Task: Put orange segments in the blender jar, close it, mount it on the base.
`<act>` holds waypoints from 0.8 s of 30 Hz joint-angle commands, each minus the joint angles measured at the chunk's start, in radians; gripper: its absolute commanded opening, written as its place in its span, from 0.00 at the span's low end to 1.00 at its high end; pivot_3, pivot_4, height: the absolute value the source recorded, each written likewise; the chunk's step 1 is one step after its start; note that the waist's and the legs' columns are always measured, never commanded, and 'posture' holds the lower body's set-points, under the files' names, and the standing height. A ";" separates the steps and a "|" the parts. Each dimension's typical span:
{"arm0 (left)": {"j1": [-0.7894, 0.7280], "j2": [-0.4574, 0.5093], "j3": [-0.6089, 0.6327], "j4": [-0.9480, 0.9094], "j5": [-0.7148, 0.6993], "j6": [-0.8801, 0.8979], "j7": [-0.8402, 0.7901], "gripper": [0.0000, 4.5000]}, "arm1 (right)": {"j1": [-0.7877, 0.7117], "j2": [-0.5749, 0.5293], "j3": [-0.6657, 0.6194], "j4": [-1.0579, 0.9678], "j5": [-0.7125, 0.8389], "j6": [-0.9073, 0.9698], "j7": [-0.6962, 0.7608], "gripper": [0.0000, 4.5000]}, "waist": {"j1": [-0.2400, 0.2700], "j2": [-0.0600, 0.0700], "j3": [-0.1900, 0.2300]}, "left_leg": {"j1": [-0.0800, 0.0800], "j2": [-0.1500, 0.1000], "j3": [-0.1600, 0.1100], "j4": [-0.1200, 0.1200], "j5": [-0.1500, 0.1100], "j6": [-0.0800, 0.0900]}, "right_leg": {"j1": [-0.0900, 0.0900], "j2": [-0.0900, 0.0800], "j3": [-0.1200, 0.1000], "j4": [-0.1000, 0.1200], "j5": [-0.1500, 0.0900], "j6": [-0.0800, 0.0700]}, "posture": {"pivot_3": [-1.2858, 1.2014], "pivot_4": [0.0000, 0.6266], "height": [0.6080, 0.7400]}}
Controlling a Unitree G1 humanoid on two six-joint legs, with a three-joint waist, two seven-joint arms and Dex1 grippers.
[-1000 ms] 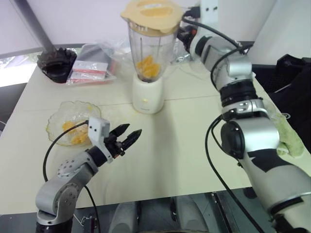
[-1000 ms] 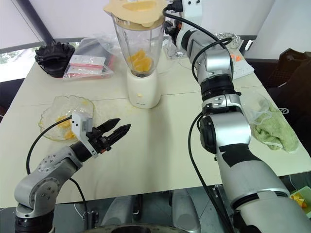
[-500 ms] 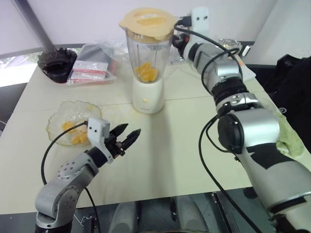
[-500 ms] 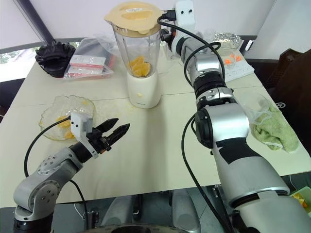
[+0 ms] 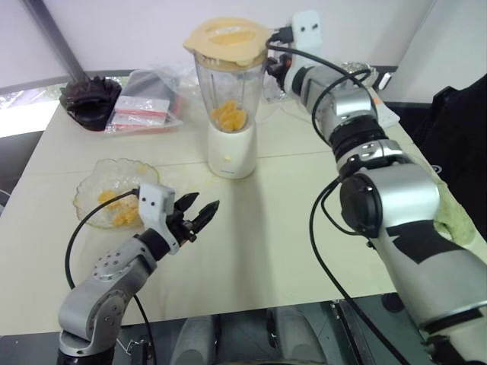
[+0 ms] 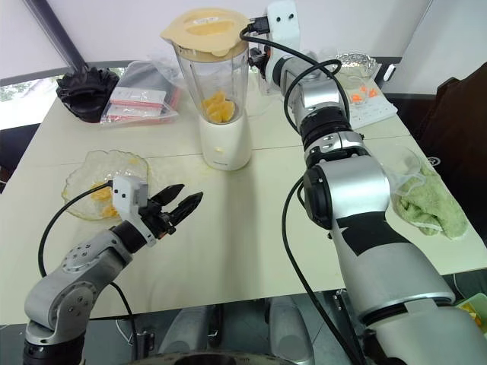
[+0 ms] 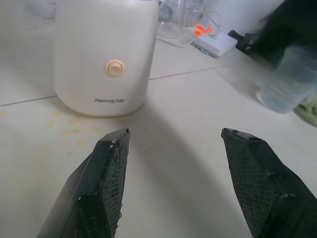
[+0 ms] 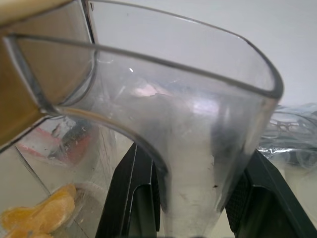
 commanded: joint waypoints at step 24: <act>-0.033 0.015 -0.025 0.006 0.026 -0.048 -0.008 0.69 | 0.346 -0.107 0.063 -0.259 -0.063 0.026 0.224 0.99 | 0.007 0.000 -0.001 | 0.000 0.000 -0.001 0.001 0.000 0.000 | 0.001 0.001 0.000 0.000 0.000 0.000 | 0.52 0.24 1.00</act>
